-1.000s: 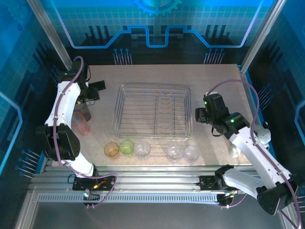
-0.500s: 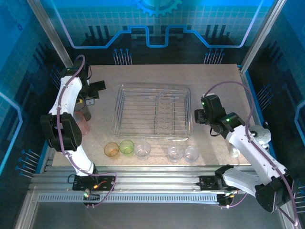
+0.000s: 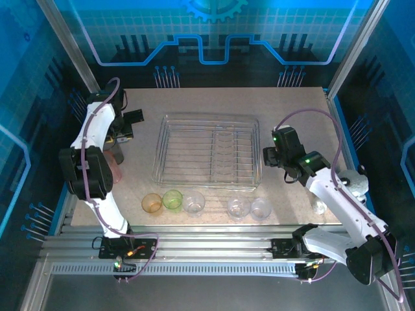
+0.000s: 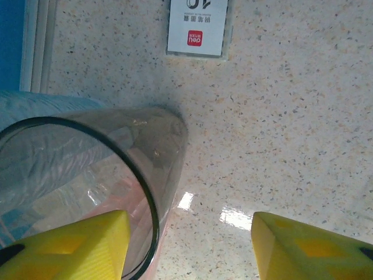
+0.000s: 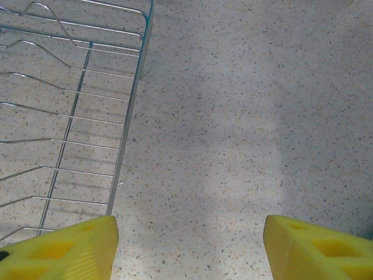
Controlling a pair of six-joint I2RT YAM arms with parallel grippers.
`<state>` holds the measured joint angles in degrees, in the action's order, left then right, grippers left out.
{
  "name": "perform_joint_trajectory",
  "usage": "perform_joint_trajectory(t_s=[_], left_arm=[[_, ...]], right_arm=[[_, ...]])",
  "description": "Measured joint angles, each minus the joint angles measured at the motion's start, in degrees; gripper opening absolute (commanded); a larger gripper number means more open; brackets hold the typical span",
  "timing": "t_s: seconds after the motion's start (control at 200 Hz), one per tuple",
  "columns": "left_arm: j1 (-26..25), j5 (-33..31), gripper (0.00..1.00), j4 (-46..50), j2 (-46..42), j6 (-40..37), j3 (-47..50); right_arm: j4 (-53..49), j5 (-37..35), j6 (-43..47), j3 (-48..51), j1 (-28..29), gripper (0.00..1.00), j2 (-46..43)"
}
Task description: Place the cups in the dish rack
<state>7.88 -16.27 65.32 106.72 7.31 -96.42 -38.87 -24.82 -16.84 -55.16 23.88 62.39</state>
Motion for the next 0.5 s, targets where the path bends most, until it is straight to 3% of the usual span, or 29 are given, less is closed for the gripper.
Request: perform_joint_trajectory(t_s=[0.22, 0.5], left_arm=[[0.0, -0.9, 0.48, -0.3, 1.2, 0.0, -0.6], [0.0, -2.4, 0.45, -0.7, 3.5, 0.0, -2.0]], right_arm=[[0.2, 0.2, 0.0, 0.0, -0.1, 0.67, 0.7], [1.0, 0.4, 0.0, 0.0, -0.3, 0.68, 2.0]])
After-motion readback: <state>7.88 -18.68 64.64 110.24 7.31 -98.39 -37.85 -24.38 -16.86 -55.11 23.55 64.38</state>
